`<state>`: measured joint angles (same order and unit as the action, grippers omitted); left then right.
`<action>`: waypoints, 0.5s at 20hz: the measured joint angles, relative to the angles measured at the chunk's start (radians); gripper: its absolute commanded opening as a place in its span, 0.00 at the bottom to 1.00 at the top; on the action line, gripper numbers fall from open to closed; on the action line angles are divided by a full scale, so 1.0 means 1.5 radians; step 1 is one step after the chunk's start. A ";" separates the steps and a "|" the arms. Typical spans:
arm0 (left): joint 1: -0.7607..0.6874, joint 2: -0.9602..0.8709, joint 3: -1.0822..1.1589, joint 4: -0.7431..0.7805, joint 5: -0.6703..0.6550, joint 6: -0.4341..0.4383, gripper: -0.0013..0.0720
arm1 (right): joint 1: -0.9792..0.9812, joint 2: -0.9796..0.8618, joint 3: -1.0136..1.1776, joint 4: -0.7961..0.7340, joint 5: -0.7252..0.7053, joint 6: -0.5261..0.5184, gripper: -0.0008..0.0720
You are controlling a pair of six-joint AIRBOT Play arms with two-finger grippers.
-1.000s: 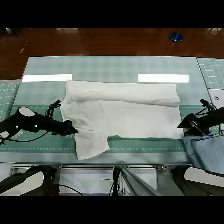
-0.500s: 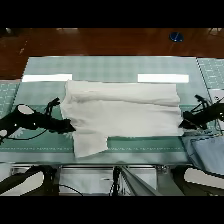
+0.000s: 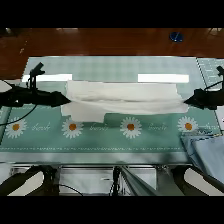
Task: Fold the shirts.
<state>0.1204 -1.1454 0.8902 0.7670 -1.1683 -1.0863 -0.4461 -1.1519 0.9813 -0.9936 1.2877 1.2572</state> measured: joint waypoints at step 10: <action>0.004 -0.262 0.311 -0.008 0.008 -0.016 0.05 | 0.072 -0.154 0.104 0.038 -0.188 0.024 0.04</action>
<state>0.1257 -1.5383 1.3571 0.7551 -1.1557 -1.1099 -0.3378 -1.3827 1.1366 -0.9367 1.0061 1.2938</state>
